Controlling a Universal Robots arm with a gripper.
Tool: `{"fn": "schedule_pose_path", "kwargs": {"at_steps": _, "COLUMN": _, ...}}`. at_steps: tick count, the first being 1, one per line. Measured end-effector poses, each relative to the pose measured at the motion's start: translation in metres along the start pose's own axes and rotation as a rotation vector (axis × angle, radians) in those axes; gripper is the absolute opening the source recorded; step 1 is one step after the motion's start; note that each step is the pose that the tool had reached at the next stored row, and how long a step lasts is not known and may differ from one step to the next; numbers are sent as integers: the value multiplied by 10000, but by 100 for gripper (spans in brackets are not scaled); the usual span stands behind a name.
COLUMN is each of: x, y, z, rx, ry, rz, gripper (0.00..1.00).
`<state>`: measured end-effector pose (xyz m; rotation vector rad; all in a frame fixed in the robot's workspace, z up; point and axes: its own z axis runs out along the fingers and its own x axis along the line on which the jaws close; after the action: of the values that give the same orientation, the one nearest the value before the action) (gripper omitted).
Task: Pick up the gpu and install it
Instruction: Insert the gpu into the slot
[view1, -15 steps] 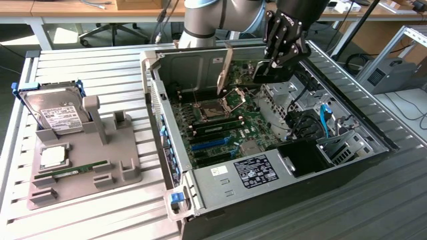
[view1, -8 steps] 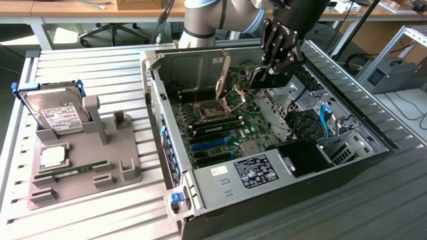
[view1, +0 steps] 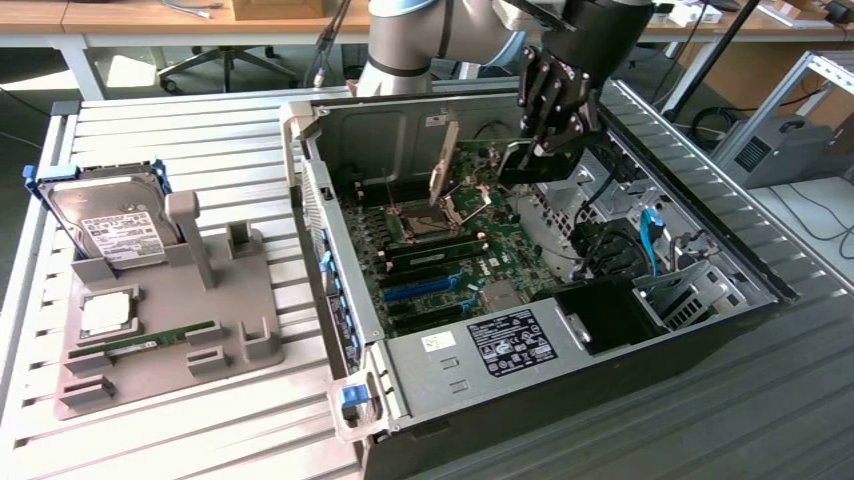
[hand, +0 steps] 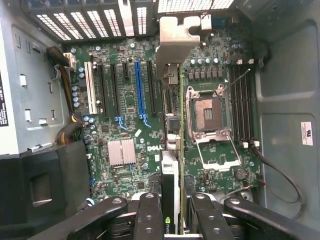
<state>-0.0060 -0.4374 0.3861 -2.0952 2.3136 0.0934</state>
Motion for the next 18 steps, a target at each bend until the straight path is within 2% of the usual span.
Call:
{"fn": "schedule_pose_path", "kwargs": {"at_steps": 14, "x": 14, "y": 4, "z": 231, "rx": -6, "ry": 5, "rz": -96, "gripper": 27}}
{"fn": "schedule_pose_path", "kwargs": {"at_steps": 18, "x": 15, "y": 7, "z": 234, "rx": -7, "ry": 3, "rz": -124, "gripper": 27}}
